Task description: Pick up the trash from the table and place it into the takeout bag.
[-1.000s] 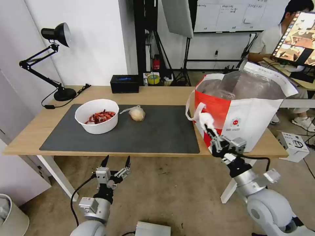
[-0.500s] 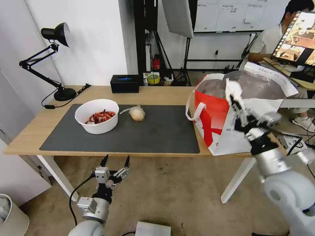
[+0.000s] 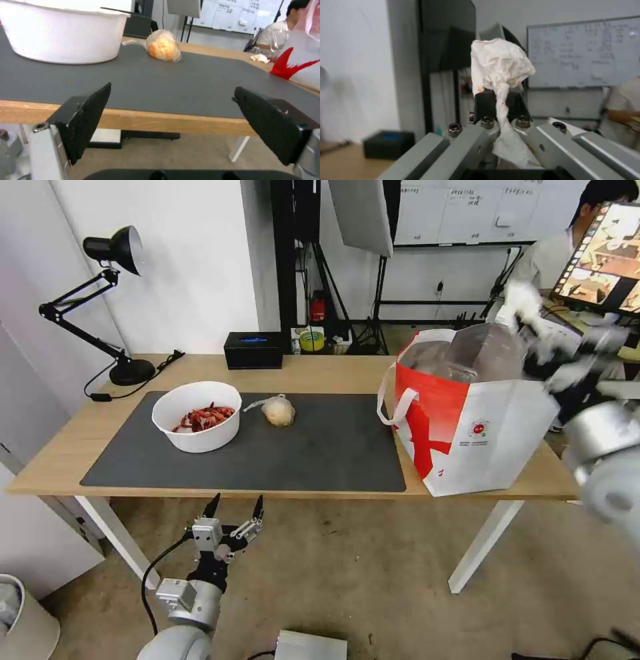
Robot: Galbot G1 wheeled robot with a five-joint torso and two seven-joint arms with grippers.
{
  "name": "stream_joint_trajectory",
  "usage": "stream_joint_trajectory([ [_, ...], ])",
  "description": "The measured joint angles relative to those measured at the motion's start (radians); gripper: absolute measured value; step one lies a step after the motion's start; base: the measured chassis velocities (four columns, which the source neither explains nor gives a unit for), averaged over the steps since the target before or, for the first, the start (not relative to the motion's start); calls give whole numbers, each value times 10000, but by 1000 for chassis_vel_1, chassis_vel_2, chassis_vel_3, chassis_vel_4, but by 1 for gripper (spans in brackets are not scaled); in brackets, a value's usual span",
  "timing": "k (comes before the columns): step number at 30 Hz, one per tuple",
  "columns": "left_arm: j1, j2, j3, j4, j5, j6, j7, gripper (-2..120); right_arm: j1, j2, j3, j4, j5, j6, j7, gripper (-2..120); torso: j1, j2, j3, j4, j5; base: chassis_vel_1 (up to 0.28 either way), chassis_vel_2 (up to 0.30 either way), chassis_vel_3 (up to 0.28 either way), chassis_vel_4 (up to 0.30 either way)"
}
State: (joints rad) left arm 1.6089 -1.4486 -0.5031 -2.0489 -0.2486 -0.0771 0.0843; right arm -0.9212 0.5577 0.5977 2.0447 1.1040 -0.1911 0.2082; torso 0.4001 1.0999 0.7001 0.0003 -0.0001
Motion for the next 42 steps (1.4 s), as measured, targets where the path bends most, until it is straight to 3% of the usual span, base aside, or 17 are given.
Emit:
stream_joint_trajectory([
  [7,-105,-220,132,19,21,-5,16,100,1099,-919,-581,-794,1268,-2078,544,0,0,0,-1,-4,1,0,0,0,0],
  [12,-165,-263,170,46,26,-4,18,100,1243,-999,-694,-995,1748,-2507,709,0,0,0,-1,-4,3,0,0,0,0],
  [19,-291,-308,348,273,69,-4,40,100,1786,-924,-1130,-1342,3027,-4001,1458,0,0,0,-1,-4,2,0,0,0,0],
  [24,-307,-344,357,277,71,-4,43,100,1862,-871,-1186,-1377,3142,-4146,1585,0,0,0,-1,-2,1,0,0,0,0],
  [31,-246,-381,232,267,70,-4,49,100,1711,-795,-1117,-1377,3113,-4177,1655,30,0,0,-1,-3,1,0,0,0,0],
  [35,-226,-395,201,250,68,-4,52,100,1628,-795,-1034,-1333,3088,-4151,1631,39,0,0,-1,-3,1,0,0,0,0],
  [38,-154,-409,166,167,68,-8,56,100,1542,-779,-906,-1219,3056,-4089,1611,56,0,0,-1,-3,0,0,0,0,0],
  [42,-99,-412,157,95,69,-11,58,100,1455,-772,-823,-1152,3032,-4053,1606,64,0,0,-1,-3,1,0,0,0,0],
])
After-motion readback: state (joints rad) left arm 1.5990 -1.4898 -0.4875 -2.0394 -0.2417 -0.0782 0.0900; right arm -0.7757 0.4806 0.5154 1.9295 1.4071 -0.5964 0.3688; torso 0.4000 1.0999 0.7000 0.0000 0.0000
